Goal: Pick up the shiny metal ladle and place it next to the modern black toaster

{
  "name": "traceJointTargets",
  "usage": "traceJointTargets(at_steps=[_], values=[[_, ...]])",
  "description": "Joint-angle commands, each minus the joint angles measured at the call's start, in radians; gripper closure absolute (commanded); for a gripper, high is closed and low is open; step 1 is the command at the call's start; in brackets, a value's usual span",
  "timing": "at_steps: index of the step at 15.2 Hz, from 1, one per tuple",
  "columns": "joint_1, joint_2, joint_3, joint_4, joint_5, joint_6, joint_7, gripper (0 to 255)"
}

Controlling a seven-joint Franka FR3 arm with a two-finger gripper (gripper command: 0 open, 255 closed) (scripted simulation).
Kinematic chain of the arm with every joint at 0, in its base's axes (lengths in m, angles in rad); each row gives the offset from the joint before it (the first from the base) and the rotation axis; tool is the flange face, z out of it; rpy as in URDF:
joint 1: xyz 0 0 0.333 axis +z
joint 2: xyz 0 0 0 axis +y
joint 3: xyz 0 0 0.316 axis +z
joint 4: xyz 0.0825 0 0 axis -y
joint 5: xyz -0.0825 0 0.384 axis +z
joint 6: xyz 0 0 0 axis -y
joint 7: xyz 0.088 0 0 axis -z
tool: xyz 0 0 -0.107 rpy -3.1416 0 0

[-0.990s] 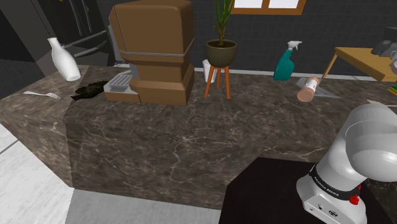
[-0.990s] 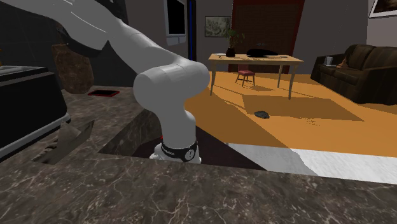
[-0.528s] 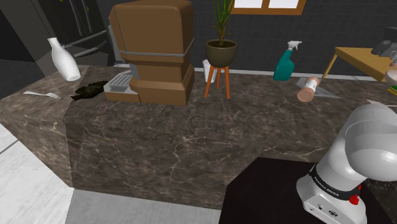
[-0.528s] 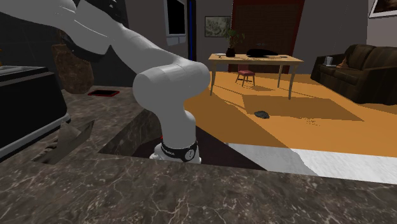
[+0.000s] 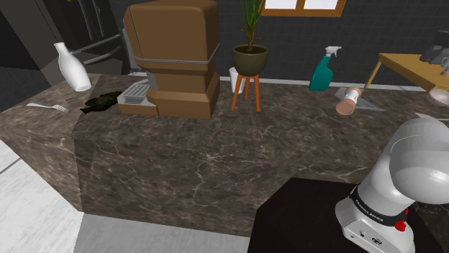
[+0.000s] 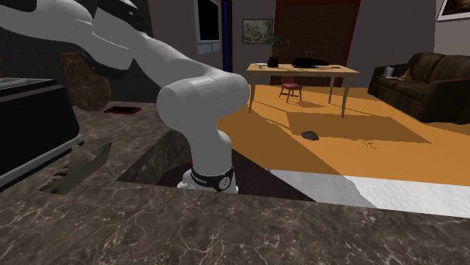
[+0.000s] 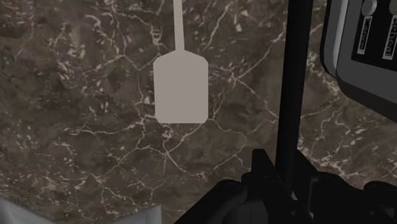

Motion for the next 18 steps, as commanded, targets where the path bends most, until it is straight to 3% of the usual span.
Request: traceJointTargets(at_steps=[1,18], values=[[-0.002,-0.01,-0.015,-0.016,-0.014,0.016,0.003,255],[-0.03,-0.092,-0.152,-0.135,-0.137,0.14,0.022,255]])
